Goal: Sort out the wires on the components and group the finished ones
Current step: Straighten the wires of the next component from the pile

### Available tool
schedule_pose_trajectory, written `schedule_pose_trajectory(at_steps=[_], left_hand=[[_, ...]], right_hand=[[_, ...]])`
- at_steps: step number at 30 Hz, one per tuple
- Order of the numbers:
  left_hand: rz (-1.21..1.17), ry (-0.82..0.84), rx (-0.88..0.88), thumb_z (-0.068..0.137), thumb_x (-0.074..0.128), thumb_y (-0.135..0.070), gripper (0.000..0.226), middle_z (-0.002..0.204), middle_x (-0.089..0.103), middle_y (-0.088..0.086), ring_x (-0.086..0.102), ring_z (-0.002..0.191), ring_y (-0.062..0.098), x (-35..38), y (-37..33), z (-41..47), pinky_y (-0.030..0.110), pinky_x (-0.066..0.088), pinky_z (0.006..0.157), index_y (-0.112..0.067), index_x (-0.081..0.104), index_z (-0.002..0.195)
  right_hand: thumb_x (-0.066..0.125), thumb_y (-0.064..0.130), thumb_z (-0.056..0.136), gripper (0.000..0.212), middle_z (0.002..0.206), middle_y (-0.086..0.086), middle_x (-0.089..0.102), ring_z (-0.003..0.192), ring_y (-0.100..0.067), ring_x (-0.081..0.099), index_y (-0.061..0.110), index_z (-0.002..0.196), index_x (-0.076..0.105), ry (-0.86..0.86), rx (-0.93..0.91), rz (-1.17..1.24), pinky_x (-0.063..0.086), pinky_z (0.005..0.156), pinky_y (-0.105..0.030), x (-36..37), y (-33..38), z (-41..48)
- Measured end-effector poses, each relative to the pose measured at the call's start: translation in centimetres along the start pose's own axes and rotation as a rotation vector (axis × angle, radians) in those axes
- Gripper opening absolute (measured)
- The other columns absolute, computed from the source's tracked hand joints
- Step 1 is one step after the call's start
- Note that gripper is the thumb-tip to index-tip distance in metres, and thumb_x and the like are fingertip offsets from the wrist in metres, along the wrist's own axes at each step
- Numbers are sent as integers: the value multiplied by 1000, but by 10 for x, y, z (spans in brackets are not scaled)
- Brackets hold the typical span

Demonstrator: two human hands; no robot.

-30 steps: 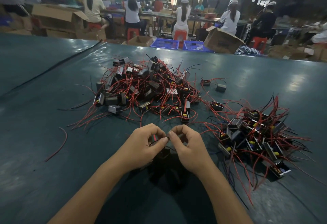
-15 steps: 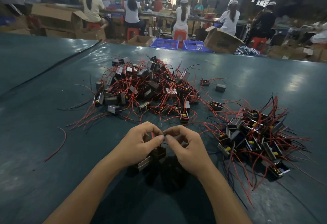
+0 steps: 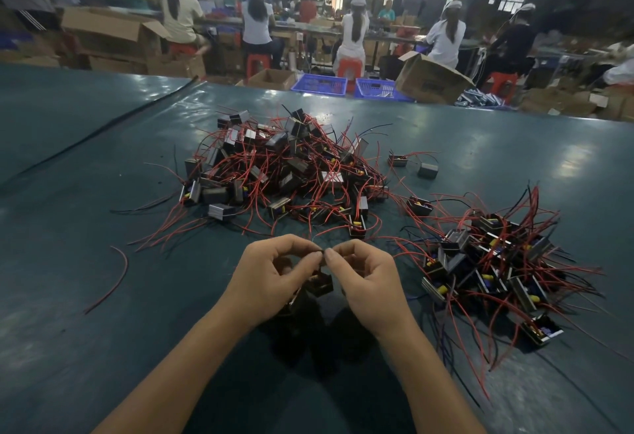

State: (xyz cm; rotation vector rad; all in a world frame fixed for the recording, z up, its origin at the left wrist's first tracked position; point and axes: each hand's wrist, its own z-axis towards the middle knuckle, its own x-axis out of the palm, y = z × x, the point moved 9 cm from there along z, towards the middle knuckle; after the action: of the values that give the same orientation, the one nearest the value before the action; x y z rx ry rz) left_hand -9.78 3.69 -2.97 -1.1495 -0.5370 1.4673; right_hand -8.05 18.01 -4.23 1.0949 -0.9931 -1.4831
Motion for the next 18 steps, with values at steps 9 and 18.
schedule_pose_trajectory(at_steps=[9, 18], left_hand=[[-43, 117, -150, 82, 69, -32, 8, 79, 74, -7, 69, 71, 17, 7, 21, 3, 28, 55, 66, -25, 72, 86], [192, 90, -12, 89, 69, -21, 15, 61, 58, -28, 37, 43, 4, 13, 12, -2, 12, 31, 47, -34, 63, 85]], right_hand=[[66, 15, 91, 14, 73, -9, 70, 64, -18, 62, 8, 80, 70, 36, 56, -133, 51, 62, -33, 5, -9, -2], [58, 9, 89, 29, 46, 1, 41, 34, -9, 32, 11, 60, 63, 27, 385, 110, 25, 36, -17, 6, -34, -6]])
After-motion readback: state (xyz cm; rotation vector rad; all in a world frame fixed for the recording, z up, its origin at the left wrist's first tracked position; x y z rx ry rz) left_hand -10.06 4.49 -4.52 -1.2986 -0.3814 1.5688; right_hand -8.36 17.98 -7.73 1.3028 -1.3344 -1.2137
